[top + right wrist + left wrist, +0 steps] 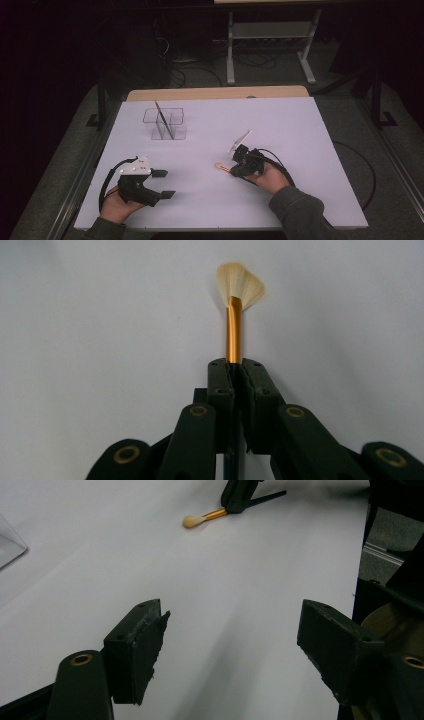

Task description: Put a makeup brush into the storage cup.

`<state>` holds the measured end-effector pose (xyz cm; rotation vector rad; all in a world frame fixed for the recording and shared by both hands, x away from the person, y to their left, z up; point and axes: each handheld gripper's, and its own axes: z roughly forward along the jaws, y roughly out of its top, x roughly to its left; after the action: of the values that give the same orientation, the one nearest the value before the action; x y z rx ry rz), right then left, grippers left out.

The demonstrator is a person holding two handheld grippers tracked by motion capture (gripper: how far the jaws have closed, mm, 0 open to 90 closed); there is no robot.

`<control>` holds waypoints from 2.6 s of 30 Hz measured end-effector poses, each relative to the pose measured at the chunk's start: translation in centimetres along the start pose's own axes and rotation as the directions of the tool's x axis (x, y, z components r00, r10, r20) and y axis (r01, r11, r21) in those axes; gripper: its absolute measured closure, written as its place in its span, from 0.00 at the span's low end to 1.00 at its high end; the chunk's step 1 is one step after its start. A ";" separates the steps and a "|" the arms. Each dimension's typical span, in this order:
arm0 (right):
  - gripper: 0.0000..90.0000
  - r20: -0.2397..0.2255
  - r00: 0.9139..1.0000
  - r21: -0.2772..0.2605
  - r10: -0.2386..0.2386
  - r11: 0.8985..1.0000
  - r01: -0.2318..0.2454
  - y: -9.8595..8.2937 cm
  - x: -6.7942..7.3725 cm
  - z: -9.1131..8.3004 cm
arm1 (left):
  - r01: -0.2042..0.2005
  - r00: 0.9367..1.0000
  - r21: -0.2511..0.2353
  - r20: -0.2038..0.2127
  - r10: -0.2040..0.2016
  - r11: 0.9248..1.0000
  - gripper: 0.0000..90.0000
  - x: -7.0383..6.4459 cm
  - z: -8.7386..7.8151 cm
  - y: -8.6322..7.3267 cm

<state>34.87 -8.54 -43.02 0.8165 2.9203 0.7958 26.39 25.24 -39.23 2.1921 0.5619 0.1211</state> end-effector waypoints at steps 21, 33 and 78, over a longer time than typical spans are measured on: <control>0.92 -0.052 0.999 -0.091 0.001 0.996 -0.005 -1.1 -0.2 -1.8 | 0.010 1.000 0.000 0.019 -0.010 1.000 0.29 0.0 0.7 0.1; 0.92 -0.097 0.995 -0.136 -0.021 0.991 0.008 -1.8 0.6 -3.4 | 0.009 0.998 -0.010 0.065 -0.008 1.000 0.31 -0.3 1.1 1.1; 0.92 -0.167 0.956 -0.224 -0.243 0.953 0.203 0.0 5.6 -7.7 | -0.082 0.980 0.016 0.185 0.078 0.996 0.33 -1.8 3.6 8.4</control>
<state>28.92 -9.41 -35.64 0.4028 2.9487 1.1872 28.77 17.35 -34.94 2.2204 0.3732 -0.0455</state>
